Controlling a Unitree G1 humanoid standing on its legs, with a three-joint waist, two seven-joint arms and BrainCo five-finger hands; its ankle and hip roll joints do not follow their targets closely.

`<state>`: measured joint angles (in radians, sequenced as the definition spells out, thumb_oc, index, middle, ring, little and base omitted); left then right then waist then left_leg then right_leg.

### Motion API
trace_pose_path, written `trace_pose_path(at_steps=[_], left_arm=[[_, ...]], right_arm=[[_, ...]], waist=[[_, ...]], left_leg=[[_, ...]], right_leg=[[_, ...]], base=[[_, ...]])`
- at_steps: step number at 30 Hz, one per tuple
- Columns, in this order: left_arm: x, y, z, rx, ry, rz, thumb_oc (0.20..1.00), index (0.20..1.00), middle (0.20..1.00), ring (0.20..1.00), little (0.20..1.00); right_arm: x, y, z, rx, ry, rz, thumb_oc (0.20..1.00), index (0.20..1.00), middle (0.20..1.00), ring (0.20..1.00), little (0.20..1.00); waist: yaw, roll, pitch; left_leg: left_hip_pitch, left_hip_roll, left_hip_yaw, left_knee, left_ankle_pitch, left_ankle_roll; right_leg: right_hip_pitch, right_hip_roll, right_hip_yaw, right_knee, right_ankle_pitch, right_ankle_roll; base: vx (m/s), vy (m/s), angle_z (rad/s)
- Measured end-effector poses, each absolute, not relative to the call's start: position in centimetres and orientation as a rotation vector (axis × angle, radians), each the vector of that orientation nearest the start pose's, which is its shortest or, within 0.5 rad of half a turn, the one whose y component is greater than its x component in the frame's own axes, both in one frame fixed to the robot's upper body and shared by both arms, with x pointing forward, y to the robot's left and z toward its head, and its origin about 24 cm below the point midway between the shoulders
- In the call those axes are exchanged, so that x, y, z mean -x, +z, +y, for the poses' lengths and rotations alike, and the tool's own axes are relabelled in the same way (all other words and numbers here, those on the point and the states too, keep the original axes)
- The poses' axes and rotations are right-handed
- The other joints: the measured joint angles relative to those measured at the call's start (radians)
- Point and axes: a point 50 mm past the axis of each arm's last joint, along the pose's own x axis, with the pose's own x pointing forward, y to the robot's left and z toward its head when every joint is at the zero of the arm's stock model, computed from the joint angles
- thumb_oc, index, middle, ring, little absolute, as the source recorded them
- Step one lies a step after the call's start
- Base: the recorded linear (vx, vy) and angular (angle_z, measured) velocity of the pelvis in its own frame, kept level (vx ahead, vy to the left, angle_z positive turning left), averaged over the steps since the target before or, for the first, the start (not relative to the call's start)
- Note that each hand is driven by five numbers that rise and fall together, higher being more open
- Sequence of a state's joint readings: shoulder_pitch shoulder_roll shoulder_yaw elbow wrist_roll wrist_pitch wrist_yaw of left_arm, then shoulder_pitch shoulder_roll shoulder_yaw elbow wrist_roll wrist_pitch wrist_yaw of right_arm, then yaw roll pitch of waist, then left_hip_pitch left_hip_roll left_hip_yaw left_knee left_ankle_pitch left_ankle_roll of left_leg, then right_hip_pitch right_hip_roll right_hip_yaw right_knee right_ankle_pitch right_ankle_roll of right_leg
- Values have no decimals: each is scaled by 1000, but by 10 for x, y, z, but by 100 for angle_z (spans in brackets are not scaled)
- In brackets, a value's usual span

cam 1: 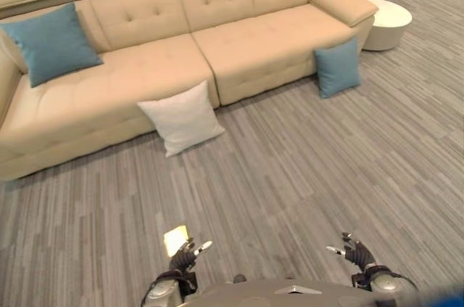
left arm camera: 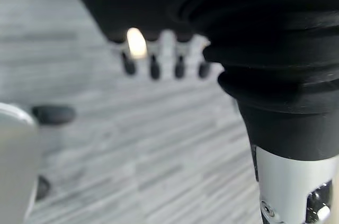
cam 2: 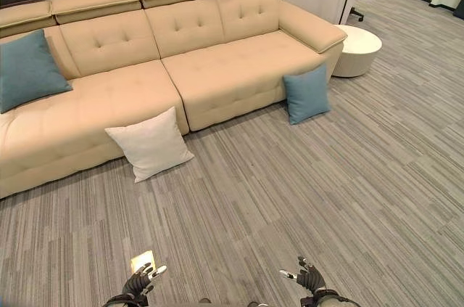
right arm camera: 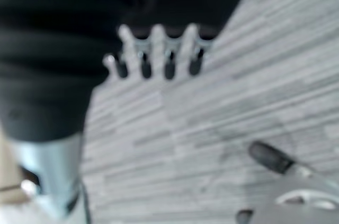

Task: Pick up all the scattered cushions and arrange them neatly on the sofa.

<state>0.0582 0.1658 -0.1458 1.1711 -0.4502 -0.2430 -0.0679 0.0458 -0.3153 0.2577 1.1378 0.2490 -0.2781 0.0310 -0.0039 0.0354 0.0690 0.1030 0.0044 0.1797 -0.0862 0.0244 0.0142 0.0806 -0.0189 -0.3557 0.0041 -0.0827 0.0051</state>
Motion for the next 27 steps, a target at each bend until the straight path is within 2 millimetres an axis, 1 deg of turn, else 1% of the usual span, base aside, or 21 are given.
trace_pose_path(at_steps=[15,18,20,21,25,26,27], left_arm=[[-101,-157,204,159,194,955,1000,1000,1000,1000,1000],[-101,-157,205,157,194,954,1000,1000,1000,1000,1000],[-101,-157,205,156,195,955,1000,1000,1000,1000,1000],[-100,-157,205,157,195,958,1000,1000,1000,1000,1000],[-97,-158,205,158,199,965,1000,1000,1000,1000,1000],[-100,-157,204,157,197,958,1000,1000,1000,1000,1000],[-105,-156,204,156,193,947,1000,1000,1000,1000,1000]], right_arm=[[-116,-143,-237,199,-3,908,1000,1000,1000,1000,1000],[-117,-143,-232,199,19,903,1000,1000,1000,1000,1000],[-118,-144,-224,188,33,902,1000,1000,1000,1000,1000],[-120,-145,-218,199,68,899,1000,1000,1000,1000,1000],[-120,-145,-217,218,89,899,1000,1000,1000,1000,1000],[-122,-145,-216,221,95,895,1000,1000,1000,1000,1000],[-126,-144,-215,227,105,885,1000,1000,1000,1000,1000]], waist=[[2,-14,-6],[7,-21,-7],[20,-28,-10],[23,-34,-11],[26,-35,-4],[29,-37,1],[34,-39,21]], left_leg=[[1,5,5,1,0,0],[0,8,5,1,0,0],[-3,13,3,5,0,0],[-8,15,0,10,0,-1],[-30,16,-28,27,-3,-8],[-55,16,-47,47,-4,-12],[-66,16,-57,57,-3,-19]], right_leg=[[-1,7,9,-2,1,-2],[0,10,10,-4,2,-7],[4,15,9,-5,1,-9],[3,17,7,-5,-1,-12],[7,19,-16,2,-4,-15],[-5,18,-29,8,-9,-16],[-5,17,-41,7,-9,-19]], base=[[7,-9,-1],[3,-35,-1],[-2,-84,2],[-3,-76,6],[-50,-55,22],[-72,-39,44],[-55,-43,39]])
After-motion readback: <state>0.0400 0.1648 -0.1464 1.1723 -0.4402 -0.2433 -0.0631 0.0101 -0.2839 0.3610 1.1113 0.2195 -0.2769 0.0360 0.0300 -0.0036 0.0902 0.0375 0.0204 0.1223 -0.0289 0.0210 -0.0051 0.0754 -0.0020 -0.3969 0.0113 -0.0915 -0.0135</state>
